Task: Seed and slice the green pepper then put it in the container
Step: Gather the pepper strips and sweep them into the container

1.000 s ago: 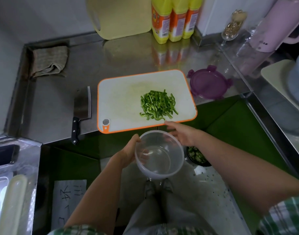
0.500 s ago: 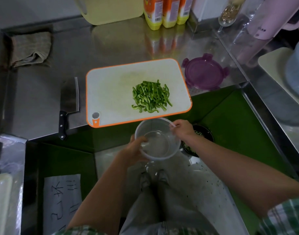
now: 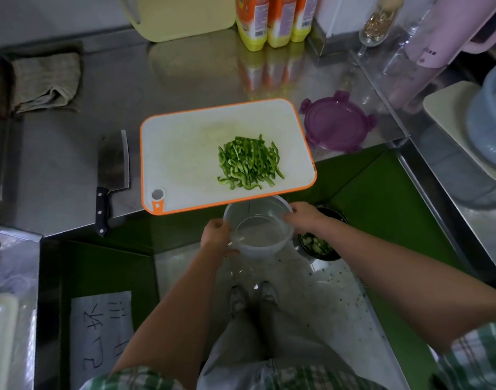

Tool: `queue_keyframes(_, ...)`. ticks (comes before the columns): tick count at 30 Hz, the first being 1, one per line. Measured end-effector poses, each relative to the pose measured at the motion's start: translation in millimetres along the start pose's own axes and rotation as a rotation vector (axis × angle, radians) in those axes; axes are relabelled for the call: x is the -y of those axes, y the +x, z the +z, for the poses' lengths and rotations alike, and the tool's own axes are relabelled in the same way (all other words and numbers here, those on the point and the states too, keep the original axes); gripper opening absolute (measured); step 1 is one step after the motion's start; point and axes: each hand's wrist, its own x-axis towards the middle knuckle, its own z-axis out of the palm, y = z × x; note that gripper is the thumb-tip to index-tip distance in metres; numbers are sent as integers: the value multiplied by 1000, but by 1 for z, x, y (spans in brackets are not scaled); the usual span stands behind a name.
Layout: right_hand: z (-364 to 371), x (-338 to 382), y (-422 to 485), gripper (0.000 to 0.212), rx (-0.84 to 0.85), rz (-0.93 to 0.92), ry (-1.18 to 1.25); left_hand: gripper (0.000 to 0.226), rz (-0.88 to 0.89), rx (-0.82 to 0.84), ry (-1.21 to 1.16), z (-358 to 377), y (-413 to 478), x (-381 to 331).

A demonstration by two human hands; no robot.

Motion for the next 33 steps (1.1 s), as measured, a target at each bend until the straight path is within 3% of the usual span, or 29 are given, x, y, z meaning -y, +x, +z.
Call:
queue_keyframes(4,-12,19,-12,31,46,-15,-394,15,21,-78,114,-1,-1,-11)
queue_keyframes(7,-23,35,-23,33,-71,-8,-681,7,39,-138,147,-6,-1,-16)
queue_keyframes(9,-30,45,-28,30,-106,-18,-782,18,52,-168,144,-9,-2,-18)
queue_keyframes(14,-34,65,-18,38,-2,-305,-496,22,47,-185,156,-10,-2,-22)
queue_keyframes(18,-32,72,-2,24,-188,-501,-232,22,45,-190,154,-12,1,-25)
queue_keyframes(23,-38,73,16,3,-453,-498,-115,15,16,-177,143,-15,11,-23)
queue_keyframes(26,-38,75,31,30,-484,-488,-82,11,5,-159,138,-16,18,-21)
queue_keyframes(29,-34,79,43,67,-289,-368,-196,12,-6,-118,131,-16,18,-23)
queue_keyframes(31,-31,80,45,72,-222,-333,-248,11,-18,-91,110,-16,16,-24)
queue_keyframes(33,-28,76,42,68,-260,-348,-247,10,-20,-74,103,-15,15,-25)
